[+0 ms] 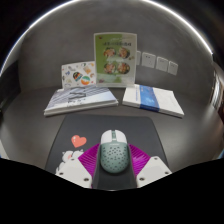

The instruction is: Arrange mouse

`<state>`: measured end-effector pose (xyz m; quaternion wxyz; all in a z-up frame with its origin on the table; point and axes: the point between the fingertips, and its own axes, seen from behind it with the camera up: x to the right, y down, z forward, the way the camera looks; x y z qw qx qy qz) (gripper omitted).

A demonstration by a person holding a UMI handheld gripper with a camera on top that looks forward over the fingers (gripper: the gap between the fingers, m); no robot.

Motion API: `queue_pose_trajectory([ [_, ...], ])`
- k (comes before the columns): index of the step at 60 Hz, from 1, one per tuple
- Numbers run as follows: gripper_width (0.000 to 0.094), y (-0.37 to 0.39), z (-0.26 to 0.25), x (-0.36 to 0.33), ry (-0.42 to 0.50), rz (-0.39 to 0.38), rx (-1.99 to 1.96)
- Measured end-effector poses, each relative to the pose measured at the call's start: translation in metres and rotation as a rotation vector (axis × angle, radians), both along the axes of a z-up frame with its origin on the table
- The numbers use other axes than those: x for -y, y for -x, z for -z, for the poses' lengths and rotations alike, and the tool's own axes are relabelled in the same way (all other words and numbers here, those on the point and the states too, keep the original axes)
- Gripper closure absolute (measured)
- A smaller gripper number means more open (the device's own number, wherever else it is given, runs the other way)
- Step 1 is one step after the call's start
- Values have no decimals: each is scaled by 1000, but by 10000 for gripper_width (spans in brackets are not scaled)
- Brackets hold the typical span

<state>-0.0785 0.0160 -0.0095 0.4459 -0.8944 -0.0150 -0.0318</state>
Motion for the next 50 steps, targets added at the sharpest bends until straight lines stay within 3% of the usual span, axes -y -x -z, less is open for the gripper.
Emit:
queue_pose_trajectory([
  [9, 387, 0, -1, -3, -55, 15, -52],
  [18, 73, -10, -4, 6, -18, 33, -43],
  [35, 92, 3, -69, 101, -70, -115, -52],
  [50, 97, 39, -52, 220, 5, -208, -62],
])
